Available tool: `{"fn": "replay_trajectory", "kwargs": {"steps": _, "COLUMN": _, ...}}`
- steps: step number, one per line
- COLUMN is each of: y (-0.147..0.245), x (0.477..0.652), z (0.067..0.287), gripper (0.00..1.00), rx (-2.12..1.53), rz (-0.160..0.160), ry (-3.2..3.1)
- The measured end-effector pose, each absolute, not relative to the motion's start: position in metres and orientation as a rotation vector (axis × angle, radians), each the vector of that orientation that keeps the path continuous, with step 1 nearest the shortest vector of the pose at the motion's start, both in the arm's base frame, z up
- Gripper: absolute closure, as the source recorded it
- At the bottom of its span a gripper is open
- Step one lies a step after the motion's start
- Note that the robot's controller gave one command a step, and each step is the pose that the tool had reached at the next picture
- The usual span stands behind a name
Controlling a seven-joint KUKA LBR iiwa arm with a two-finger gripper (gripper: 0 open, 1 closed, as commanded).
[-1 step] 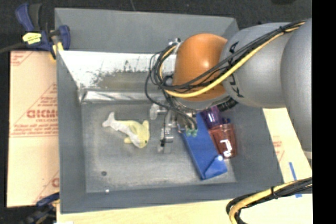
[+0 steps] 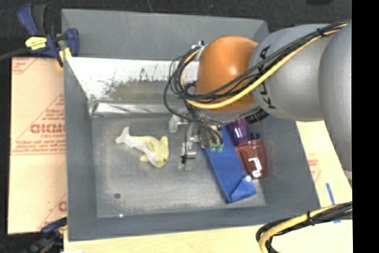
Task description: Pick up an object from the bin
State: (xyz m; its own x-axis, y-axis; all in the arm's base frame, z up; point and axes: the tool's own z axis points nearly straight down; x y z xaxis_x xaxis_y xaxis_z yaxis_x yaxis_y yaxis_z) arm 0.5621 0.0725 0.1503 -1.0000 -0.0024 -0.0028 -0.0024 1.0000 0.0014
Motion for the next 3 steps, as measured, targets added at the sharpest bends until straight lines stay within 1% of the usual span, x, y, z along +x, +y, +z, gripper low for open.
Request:
{"fn": "replay_trajectory", "kwargs": {"steps": 1, "y": 0.069, "x": 0.577, "z": 0.137, "gripper": 0.00, "rx": 0.120, "rz": 0.004, "ry": 3.133}}
{"fn": "replay_trajectory", "kwargs": {"steps": 2, "y": 0.090, "x": 0.589, "z": 0.125, "gripper": 0.00, "rx": 0.532, "rz": 0.006, "ry": 3.089}}
{"fn": "replay_trajectory", "kwargs": {"steps": 3, "y": 0.100, "x": 0.570, "z": 0.115, "gripper": 0.00, "rx": 0.599, "rz": 0.004, "ry": 3.077}}
